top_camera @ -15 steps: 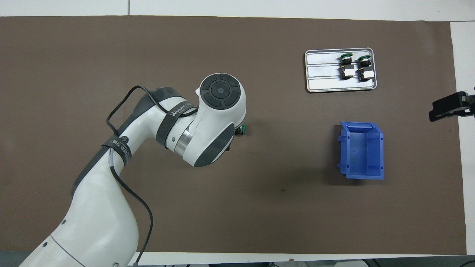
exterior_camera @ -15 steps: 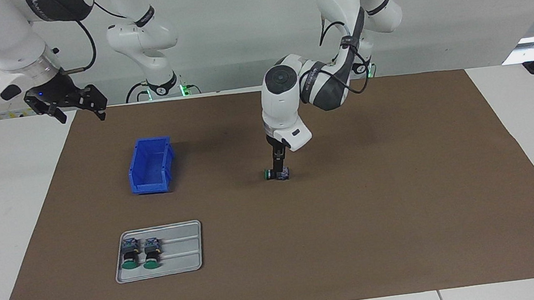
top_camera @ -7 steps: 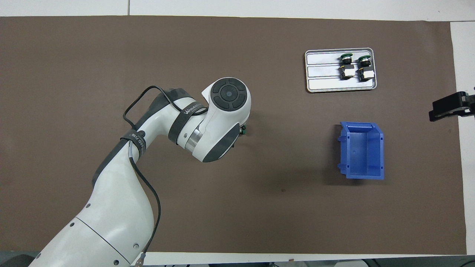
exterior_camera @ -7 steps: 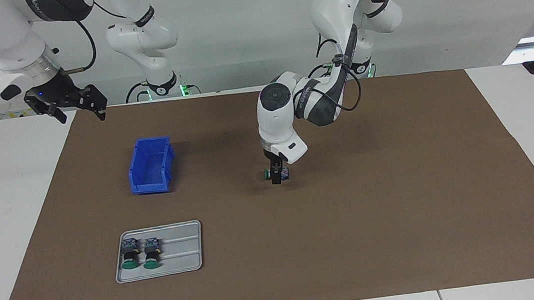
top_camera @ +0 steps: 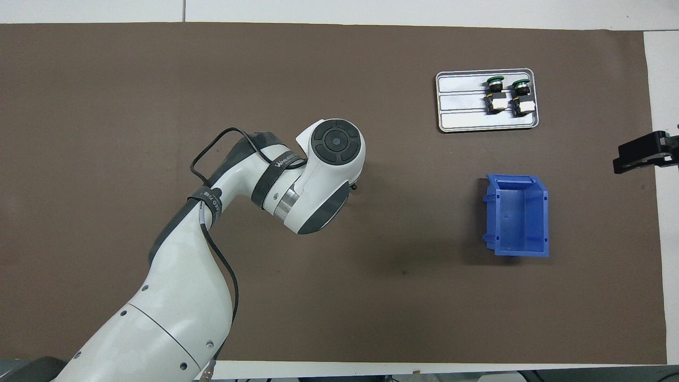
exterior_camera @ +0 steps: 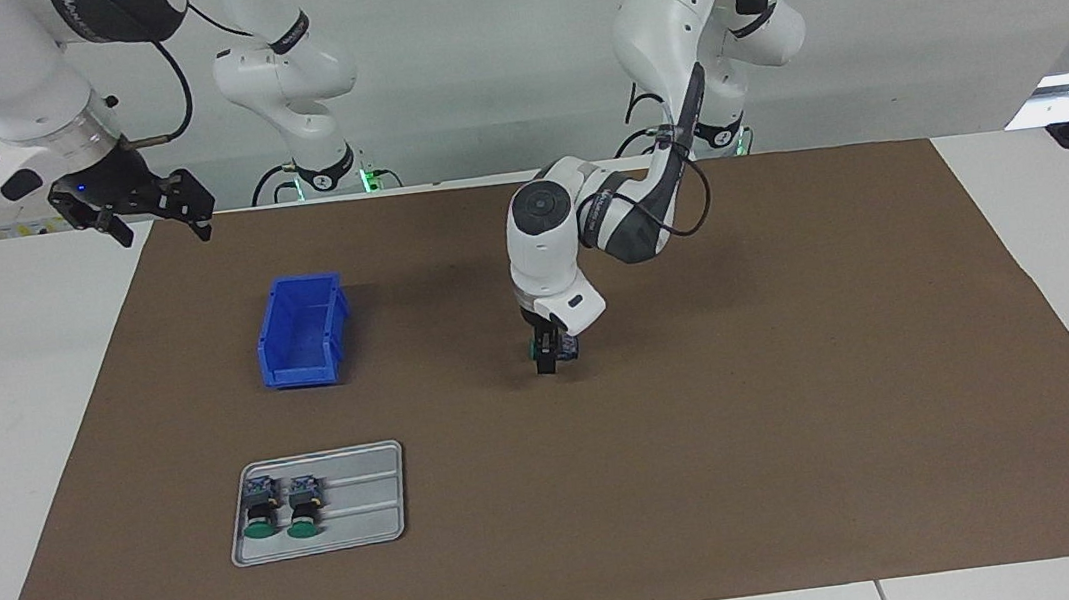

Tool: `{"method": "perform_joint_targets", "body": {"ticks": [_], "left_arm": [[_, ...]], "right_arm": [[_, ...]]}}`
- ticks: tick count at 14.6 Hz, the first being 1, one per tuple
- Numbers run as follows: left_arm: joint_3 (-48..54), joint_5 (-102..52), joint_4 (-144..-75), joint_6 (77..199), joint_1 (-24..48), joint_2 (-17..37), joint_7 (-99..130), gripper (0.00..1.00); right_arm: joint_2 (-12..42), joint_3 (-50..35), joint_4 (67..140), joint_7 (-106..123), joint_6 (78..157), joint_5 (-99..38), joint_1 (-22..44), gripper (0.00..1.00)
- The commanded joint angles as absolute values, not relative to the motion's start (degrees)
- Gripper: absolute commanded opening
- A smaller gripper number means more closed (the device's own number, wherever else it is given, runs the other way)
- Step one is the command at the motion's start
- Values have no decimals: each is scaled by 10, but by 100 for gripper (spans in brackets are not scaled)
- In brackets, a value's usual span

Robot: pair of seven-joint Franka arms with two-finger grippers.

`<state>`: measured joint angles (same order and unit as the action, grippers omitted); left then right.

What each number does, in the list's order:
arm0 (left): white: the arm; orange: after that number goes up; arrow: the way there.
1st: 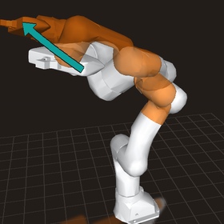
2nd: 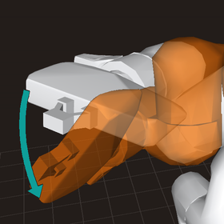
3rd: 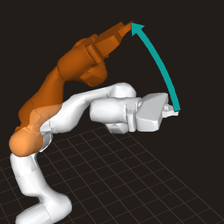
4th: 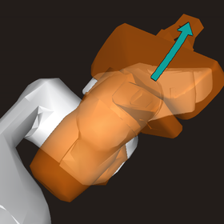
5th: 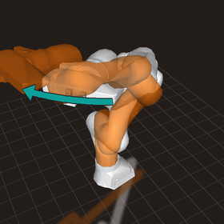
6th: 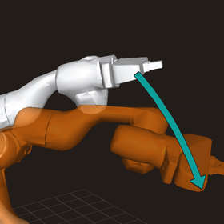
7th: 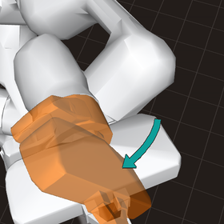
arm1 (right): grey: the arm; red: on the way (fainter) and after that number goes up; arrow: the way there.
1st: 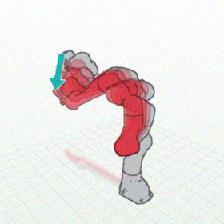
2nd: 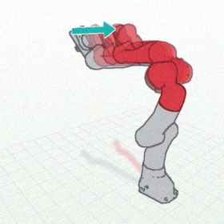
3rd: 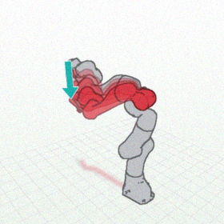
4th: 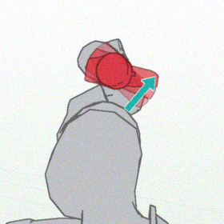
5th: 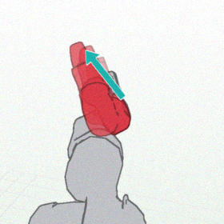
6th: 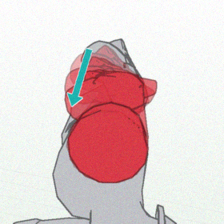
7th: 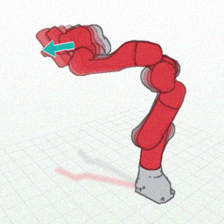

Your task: Place and press button with both arms

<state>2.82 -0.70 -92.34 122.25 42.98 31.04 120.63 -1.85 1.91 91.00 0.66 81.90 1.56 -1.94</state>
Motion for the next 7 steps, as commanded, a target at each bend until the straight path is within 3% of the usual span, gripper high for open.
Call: {"method": "perform_joint_targets", "body": {"ticks": [1,7], "left_arm": [[20,3,-923,1233,437,313,1219,54],[21,3,-926,1245,437,313,1218,45]], "right_arm": [[-28,14,919,19,816,17,-26,99],[-29,14,919,19,816,17,-26,99]]}}
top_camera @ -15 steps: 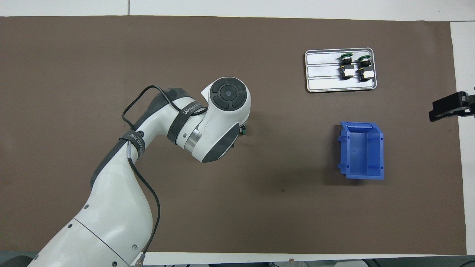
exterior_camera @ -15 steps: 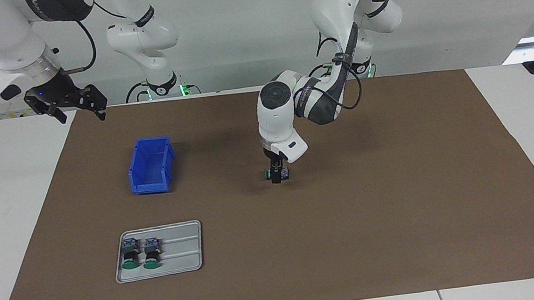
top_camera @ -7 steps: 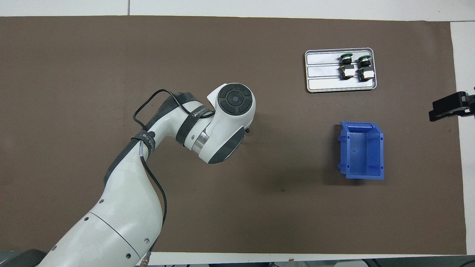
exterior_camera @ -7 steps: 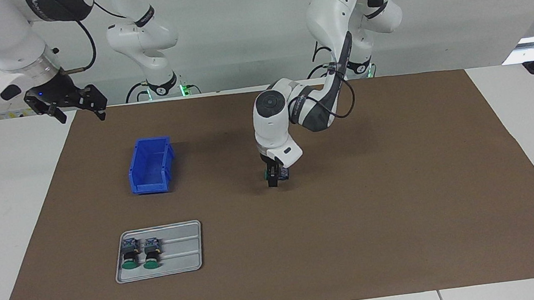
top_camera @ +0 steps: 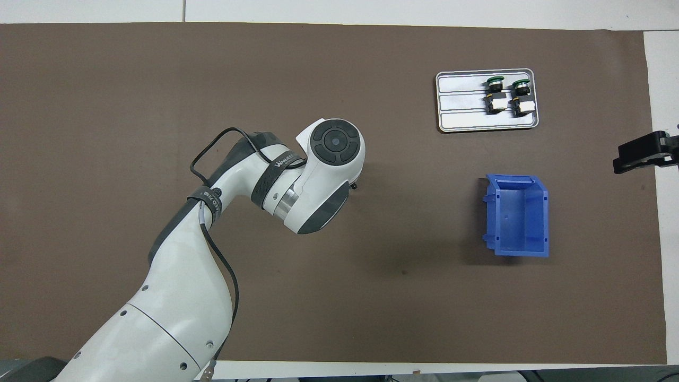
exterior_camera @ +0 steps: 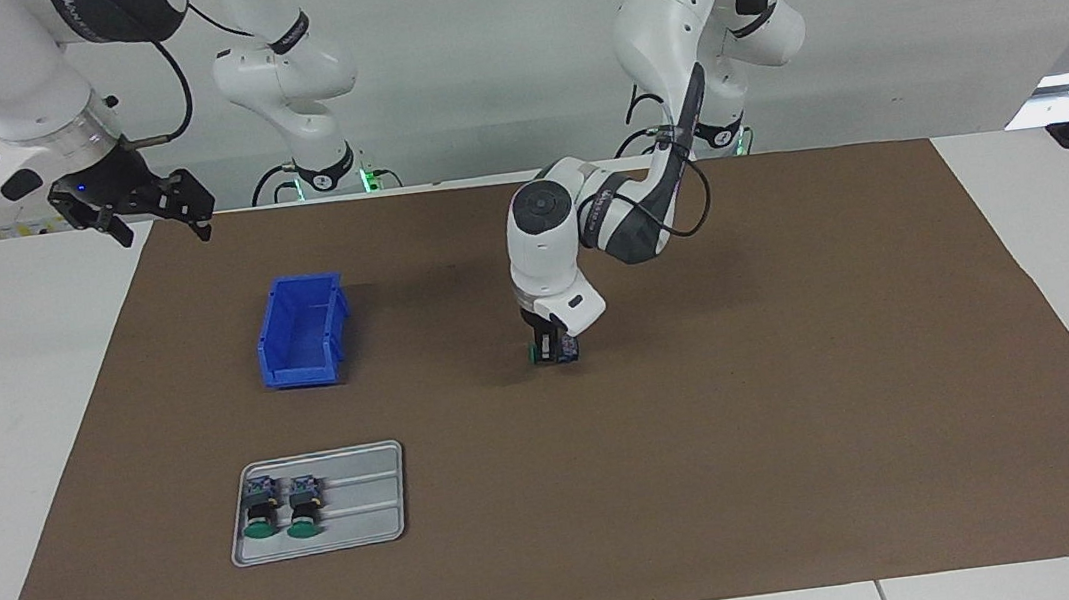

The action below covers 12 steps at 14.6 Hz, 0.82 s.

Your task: Place and press button with both arms

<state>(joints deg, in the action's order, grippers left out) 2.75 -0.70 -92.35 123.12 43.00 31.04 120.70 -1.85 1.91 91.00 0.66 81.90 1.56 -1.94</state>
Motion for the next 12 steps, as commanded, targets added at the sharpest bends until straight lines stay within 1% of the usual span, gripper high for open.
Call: {"method": "perform_joint_targets", "body": {"ticks": [1,3,4,6,7,12], "left_arm": [[21,3,-928,1246,437,313,1218,44],[21,3,-929,1252,437,313,1217,42],[21,3,-932,1258,437,313,1217,39],[21,3,-935,1260,437,313,1216,27],[21,3,-935,1259,437,313,1216,20],[20,3,-932,1245,433,303,1215,8]], "right_arm": [[-29,14,919,19,816,17,-26,99],[-28,14,919,19,816,17,-26,99],[-29,14,919,19,816,17,-26,99],[-29,14,919,19,816,17,-26,99],[-29,14,919,19,816,17,-26,99],[-29,14,919,19,816,17,-26,99]]}}
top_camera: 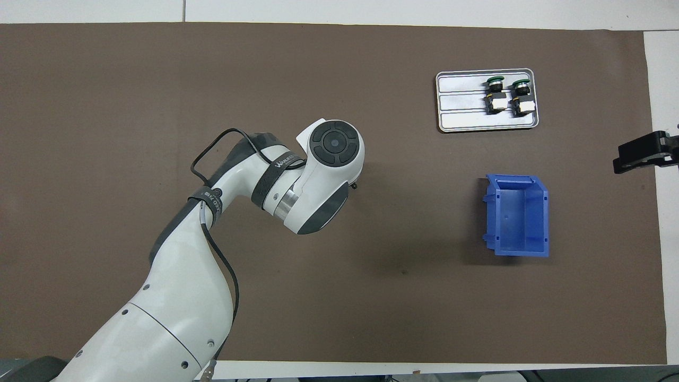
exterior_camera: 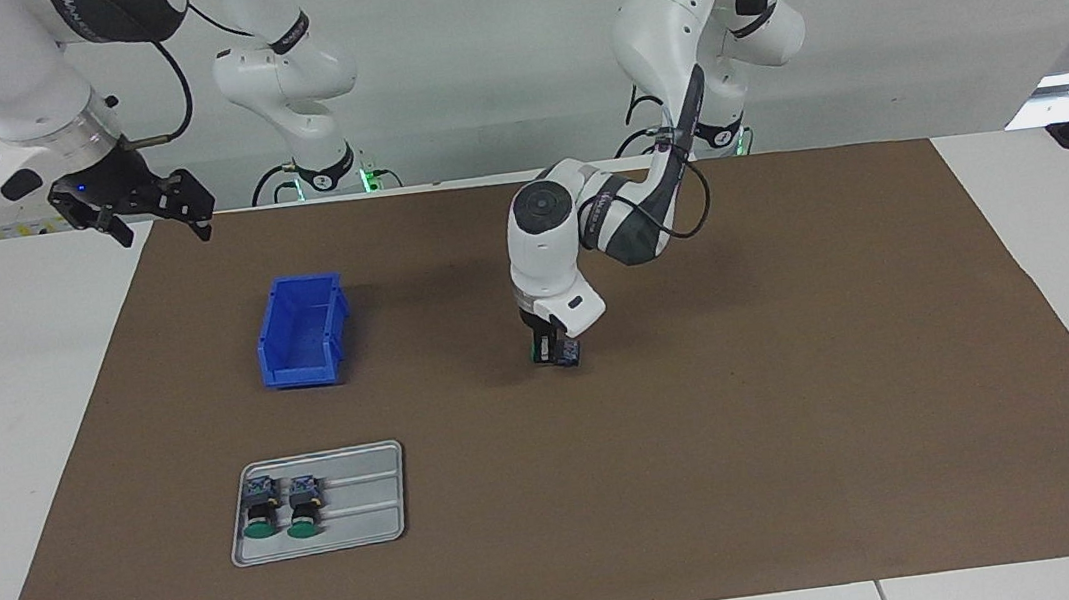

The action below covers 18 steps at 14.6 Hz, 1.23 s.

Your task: Place and press button with both arms

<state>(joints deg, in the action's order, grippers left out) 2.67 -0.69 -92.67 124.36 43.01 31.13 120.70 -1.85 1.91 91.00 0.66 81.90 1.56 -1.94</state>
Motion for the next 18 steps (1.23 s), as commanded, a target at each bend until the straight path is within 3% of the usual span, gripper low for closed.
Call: {"method": "perform_joint_targets", "body": {"ticks": [1,6,9,12,18], "left_arm": [[19,4,-932,1241,434,302,1213,5],[16,4,-938,1217,425,255,1187,1],[17,-1,-989,1218,393,185,1163,0],[18,-13,-1007,1217,361,161,1161,0],[18,-154,-1079,1224,287,104,978,0]], "right_arm": [[-29,14,919,19,816,17,-26,99],[-29,14,919,19,816,17,-26,99],[-29,14,919,19,816,17,-26,99],[-29,14,919,19,816,17,-26,99],[-29,14,919,19,816,17,-26,99]]}}
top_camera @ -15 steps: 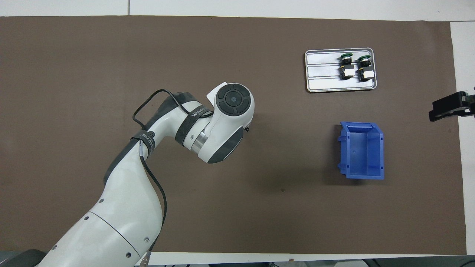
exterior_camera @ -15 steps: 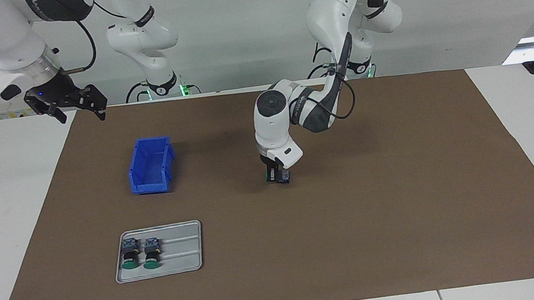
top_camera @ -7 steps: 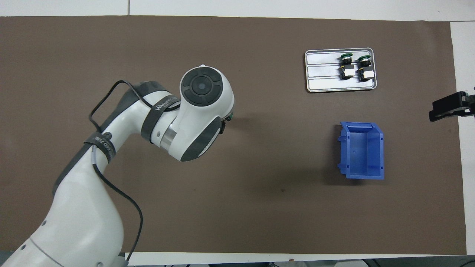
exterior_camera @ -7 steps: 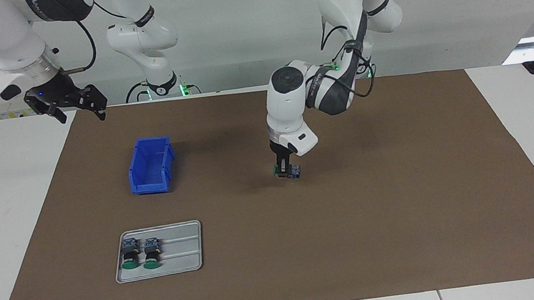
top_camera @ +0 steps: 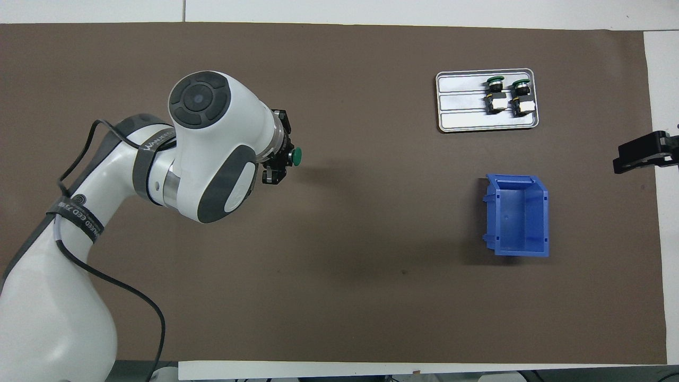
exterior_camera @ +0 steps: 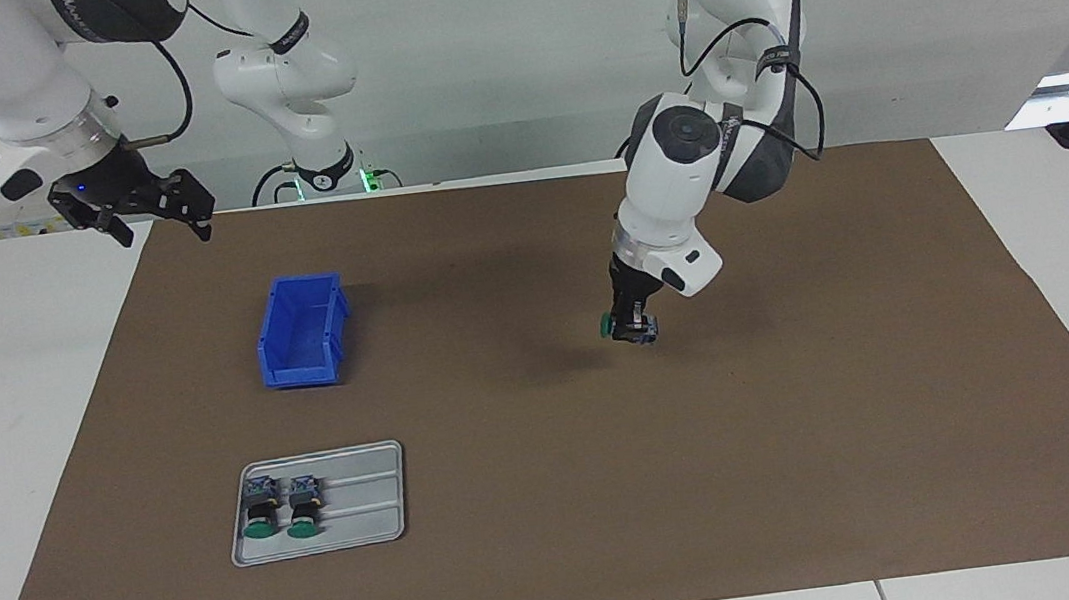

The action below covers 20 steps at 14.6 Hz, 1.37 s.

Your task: Place and press button with both arms

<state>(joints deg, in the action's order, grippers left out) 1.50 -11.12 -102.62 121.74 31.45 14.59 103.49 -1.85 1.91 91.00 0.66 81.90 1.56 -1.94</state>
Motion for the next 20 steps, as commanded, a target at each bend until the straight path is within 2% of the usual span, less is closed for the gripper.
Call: {"method": "perform_joint_targets", "body": {"ticks": [1,5,7,13,15,17,20], "left_arm": [[18,-189,-1082,1229,278,103,957,0],[18,-353,-1142,1268,241,80,833,1],[18,-417,-1186,1322,238,67,790,1],[18,-654,-1251,1389,244,40,672,2],[18,-718,-1257,1386,242,39,644,2],[18,-770,-1257,1386,243,59,610,1],[18,-830,-1272,1325,208,71,527,0]], "right_arm": [[-29,14,919,19,816,17,-26,99],[-29,14,919,19,816,17,-26,99],[-28,14,919,19,816,17,-26,99],[-29,14,919,19,816,17,-26,99],[-29,14,919,19,816,17,-26,99],[-29,14,919,19,816,17,-26,99],[-29,14,919,19,816,17,-26,99]]}}
